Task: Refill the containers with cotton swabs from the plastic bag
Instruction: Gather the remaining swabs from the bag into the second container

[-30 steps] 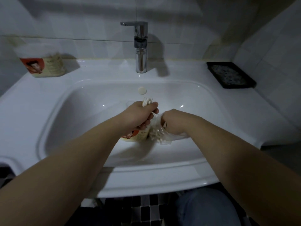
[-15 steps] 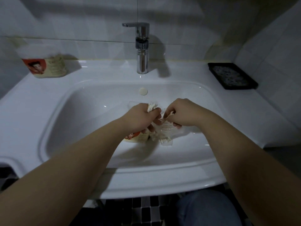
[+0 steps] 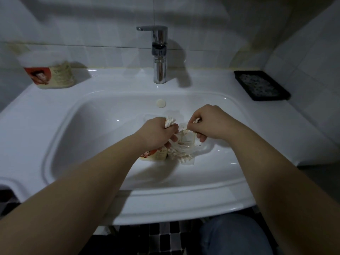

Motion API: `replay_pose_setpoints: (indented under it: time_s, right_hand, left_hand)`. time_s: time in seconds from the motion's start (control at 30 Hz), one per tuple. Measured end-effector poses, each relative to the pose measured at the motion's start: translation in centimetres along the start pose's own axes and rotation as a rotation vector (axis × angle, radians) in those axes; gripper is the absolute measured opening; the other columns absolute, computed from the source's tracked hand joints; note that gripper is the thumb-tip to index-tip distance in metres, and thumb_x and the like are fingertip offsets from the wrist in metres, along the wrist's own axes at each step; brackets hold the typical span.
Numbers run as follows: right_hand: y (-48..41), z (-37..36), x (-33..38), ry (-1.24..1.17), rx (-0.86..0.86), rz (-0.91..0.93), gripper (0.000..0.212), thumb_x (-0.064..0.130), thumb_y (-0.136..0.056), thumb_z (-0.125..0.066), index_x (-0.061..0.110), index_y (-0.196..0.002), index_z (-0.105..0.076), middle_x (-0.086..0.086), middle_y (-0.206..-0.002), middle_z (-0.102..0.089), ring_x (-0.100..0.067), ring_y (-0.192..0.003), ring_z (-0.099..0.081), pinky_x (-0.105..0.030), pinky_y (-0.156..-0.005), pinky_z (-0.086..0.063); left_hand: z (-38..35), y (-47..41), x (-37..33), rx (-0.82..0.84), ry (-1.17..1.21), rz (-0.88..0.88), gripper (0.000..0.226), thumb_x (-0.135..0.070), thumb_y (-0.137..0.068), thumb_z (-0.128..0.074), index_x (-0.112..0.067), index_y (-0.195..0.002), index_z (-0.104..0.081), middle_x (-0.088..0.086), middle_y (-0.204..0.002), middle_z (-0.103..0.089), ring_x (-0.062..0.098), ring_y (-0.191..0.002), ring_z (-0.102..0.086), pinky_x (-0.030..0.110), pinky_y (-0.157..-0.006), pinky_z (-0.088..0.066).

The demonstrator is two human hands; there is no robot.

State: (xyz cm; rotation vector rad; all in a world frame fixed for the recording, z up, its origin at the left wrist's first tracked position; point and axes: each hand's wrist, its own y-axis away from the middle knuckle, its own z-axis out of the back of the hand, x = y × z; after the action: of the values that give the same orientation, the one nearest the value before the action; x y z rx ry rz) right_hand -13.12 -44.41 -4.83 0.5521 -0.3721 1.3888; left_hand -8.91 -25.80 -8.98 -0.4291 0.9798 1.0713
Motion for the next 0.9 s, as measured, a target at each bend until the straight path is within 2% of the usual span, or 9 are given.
replay_pose_setpoints:
  time_s: [0.17,0.33,0.43,0.57,0.63,0.7,0.8,0.9]
  right_hand:
    - [0.0,0.2,0.0,-0.065,-0.055,0.009,0.007,0.018,-0.093,-0.068,0.021,-0.094,-0.074,0.000,-0.066,-0.075,-0.010,-0.058,-0.074,-0.028,-0.071,-0.057]
    - [0.0,0.8,0.0,-0.135,-0.134,-0.032,0.010,0.017,-0.093,-0.064,0.020,-0.092,-0.073,-0.001,-0.068,-0.075,-0.010,-0.058,-0.073,-0.023,-0.062,-0.049]
    - [0.0,1.1,-0.2,-0.198,-0.179,-0.048,0.008,0.017,-0.093,-0.066,0.019,-0.090,-0.073,-0.001,-0.063,-0.074,-0.012,-0.056,-0.073,-0.024,-0.064,-0.050]
    - [0.0,1.1,-0.4,-0.207,-0.135,-0.002,0.008,0.017,-0.093,-0.067,0.020,-0.090,-0.074,0.001,-0.064,-0.074,-0.014,-0.058,-0.074,-0.031,-0.073,-0.057]
    - [0.1,0.9,-0.2,-0.222,-0.098,0.046,0.009,0.016,-0.094,-0.068,0.021,-0.091,-0.075,0.000,-0.066,-0.075,-0.016,-0.060,-0.074,-0.034,-0.075,-0.059]
    - [0.0,0.6,-0.2,-0.242,-0.075,0.080,0.009,0.015,-0.094,-0.068,0.020,-0.092,-0.075,-0.003,-0.068,-0.075,-0.018,-0.062,-0.075,-0.035,-0.077,-0.059]
    - [-0.2,0.6,-0.3,-0.289,-0.060,0.066,0.009,0.011,-0.093,-0.069,0.017,-0.095,-0.075,-0.009,-0.072,-0.075,-0.022,-0.066,-0.076,-0.035,-0.076,-0.061]
    - [-0.1,0.7,-0.2,-0.433,-0.035,0.007,0.009,0.002,-0.093,-0.069,0.008,-0.097,-0.074,-0.020,-0.081,-0.073,-0.024,-0.066,-0.075,-0.031,-0.071,-0.063]
  left_hand:
    - [0.0,-0.2,0.2,-0.015,-0.014,-0.016,0.019,-0.027,-0.103,-0.052,-0.014,-0.103,-0.065,-0.004,-0.084,-0.076,0.007,-0.053,-0.066,0.018,-0.046,-0.046]
    - [0.0,-0.2,0.2,-0.011,0.013,0.026,0.018,-0.031,-0.105,-0.049,-0.018,-0.101,-0.062,-0.001,-0.086,-0.077,0.011,-0.057,-0.069,0.020,-0.046,-0.047]
    - [0.1,-0.3,0.0,-0.023,0.089,0.057,0.022,-0.033,-0.104,-0.048,-0.016,-0.107,-0.061,0.001,-0.088,-0.078,0.014,-0.058,-0.068,0.023,-0.046,-0.048]
    - [0.1,-0.2,-0.2,-0.039,0.242,0.094,0.026,-0.036,-0.104,-0.050,-0.016,-0.114,-0.064,0.000,-0.099,-0.076,0.012,-0.059,-0.068,0.023,-0.048,-0.049]
    - [0.1,0.2,-0.6,0.013,0.303,0.082,0.023,-0.035,-0.105,-0.051,-0.020,-0.112,-0.066,-0.003,-0.102,-0.076,0.011,-0.068,-0.072,0.025,-0.053,-0.052]
    - [0.2,0.5,-0.8,0.084,0.372,0.067,0.021,-0.029,-0.106,-0.052,-0.016,-0.113,-0.068,0.001,-0.102,-0.078,0.012,-0.073,-0.071,0.024,-0.055,-0.052]
    - [0.5,0.7,-0.8,0.116,0.382,0.038,0.018,-0.018,-0.104,-0.057,-0.010,-0.114,-0.070,0.010,-0.101,-0.077,0.010,-0.070,-0.068,0.023,-0.056,-0.052]
    - [0.8,0.7,-0.8,0.115,0.394,0.019,0.017,-0.013,-0.103,-0.059,-0.010,-0.113,-0.072,0.008,-0.094,-0.077,0.008,-0.062,-0.066,0.021,-0.055,-0.052]
